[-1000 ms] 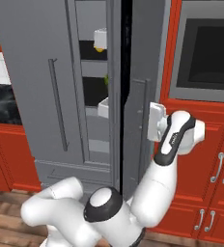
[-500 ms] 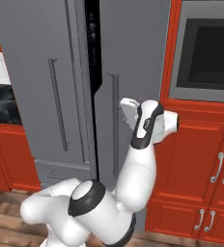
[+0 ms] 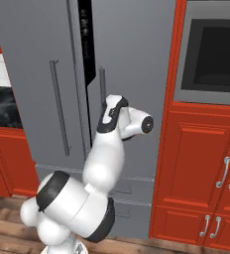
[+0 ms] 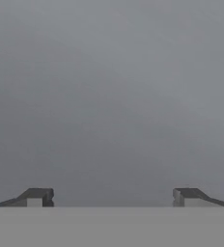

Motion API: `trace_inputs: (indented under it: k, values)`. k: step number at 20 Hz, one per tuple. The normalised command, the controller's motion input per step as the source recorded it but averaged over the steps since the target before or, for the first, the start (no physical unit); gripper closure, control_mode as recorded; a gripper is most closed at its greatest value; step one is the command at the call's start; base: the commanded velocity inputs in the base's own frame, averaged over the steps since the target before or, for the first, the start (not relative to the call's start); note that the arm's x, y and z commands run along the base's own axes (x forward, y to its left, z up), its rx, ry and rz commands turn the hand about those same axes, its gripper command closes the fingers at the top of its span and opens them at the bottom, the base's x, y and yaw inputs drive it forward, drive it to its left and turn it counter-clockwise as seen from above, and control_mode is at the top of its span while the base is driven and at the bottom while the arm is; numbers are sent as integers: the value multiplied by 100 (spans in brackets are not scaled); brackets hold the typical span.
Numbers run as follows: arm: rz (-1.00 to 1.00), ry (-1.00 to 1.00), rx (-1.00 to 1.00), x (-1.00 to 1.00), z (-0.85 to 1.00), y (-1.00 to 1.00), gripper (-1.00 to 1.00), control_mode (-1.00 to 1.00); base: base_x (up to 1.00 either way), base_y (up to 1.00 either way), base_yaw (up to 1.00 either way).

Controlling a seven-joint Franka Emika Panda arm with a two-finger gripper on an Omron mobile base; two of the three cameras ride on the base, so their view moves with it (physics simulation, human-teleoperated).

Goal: Place the mango in the correct fridge rack based on whether it is a fruit or vegetable. Finally, close the fridge door.

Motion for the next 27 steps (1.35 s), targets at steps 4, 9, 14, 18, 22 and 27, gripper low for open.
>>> trace_inputs:
  k: [4,9,14,18,22,27]
  values:
    - [-44,8,0,41,14,20,-100,-100,0,0,0]
    - [-39,12,0,41,12,8,-100,-100,0,0,0]
    - [-38,15,0,47,1,15,-100,-100,0,0,0]
    - [-34,18,0,36,5,3,-100,-100,0,0,0]
    - [-20,17,0,8,5,-7,-100,-100,0,0,0]
    - [-9,5,0,0,0,-15,-100,-100,0,0,0]
